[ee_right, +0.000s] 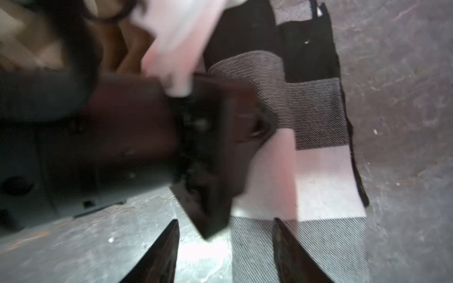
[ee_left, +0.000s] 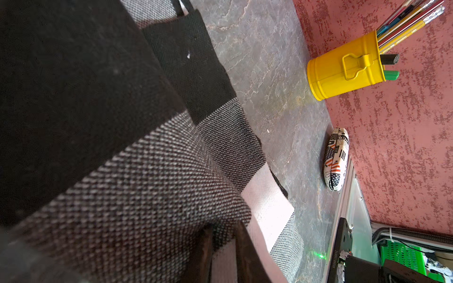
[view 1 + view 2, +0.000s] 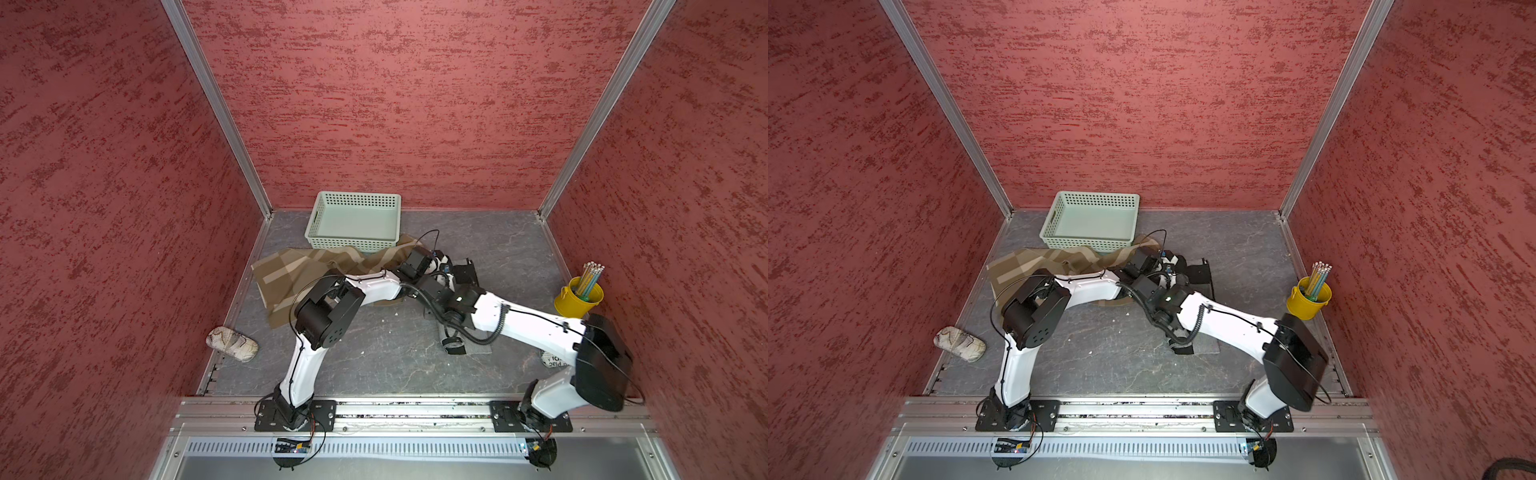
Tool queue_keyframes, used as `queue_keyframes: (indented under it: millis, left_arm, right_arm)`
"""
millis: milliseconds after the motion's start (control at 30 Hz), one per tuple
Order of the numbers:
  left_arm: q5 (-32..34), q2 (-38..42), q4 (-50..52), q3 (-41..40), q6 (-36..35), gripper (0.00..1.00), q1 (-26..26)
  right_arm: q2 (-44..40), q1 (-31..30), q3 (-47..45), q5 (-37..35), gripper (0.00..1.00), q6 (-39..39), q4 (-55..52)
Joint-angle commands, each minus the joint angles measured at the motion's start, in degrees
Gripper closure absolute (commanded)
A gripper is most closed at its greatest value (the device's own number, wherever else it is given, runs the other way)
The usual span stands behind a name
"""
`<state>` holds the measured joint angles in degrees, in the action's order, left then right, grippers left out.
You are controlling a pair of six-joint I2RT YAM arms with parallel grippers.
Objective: Roll up the scarf and place it into the basket
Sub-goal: Roll the scarf at the center of the board.
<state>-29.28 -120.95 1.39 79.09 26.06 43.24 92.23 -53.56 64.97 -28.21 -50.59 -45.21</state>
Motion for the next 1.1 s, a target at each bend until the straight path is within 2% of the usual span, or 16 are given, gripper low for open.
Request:
queue_keyframes:
  millis: [0,300,467,567,700,800,933,1067]
  left_arm:
    - [-2.3,-2.1,-0.1,0.6,0.9,0.80,-0.3]
    - [-3.0,-1.9,0.2,1.0,1.7,0.79,-0.7]
    - [-3.0,-1.2,0.4,1.1,2.1,0.77,-1.2]
    - [-3.1,-0.1,0.4,1.1,2.5,0.70,-1.9]
    - [-2.7,1.8,0.7,0.7,3.7,0.65,-3.3]
    - [-0.3,4.4,1.2,-0.6,4.5,0.48,-4.7]
    - [2.5,8.6,1.6,-2.0,4.9,0.35,-7.1]
    - [3.0,9.7,2.5,-1.8,4.1,0.35,-8.7]
  right_arm:
    - [4.2,-0.7,-0.1,-6.7,0.39,-0.6,-4.2]
    - [10.1,-1.0,-5.7,-7.6,0.35,-2.1,-3.4]
    - [12.7,-0.9,-9.5,-5.3,0.33,-2.0,-0.6]
    - [13.7,-0.8,-11.2,-5.1,0.33,-3.0,-0.6]
    - [12.6,0.3,-12.5,-5.4,0.33,-3.4,-0.9]
    - [11.3,1.4,-13.7,-4.5,0.33,-2.4,0.4]
    - [11.0,2.3,-15.2,-3.1,0.34,-1.6,1.6]
    - [10.6,2.3,-15.9,-2.6,0.36,-1.3,1.7]
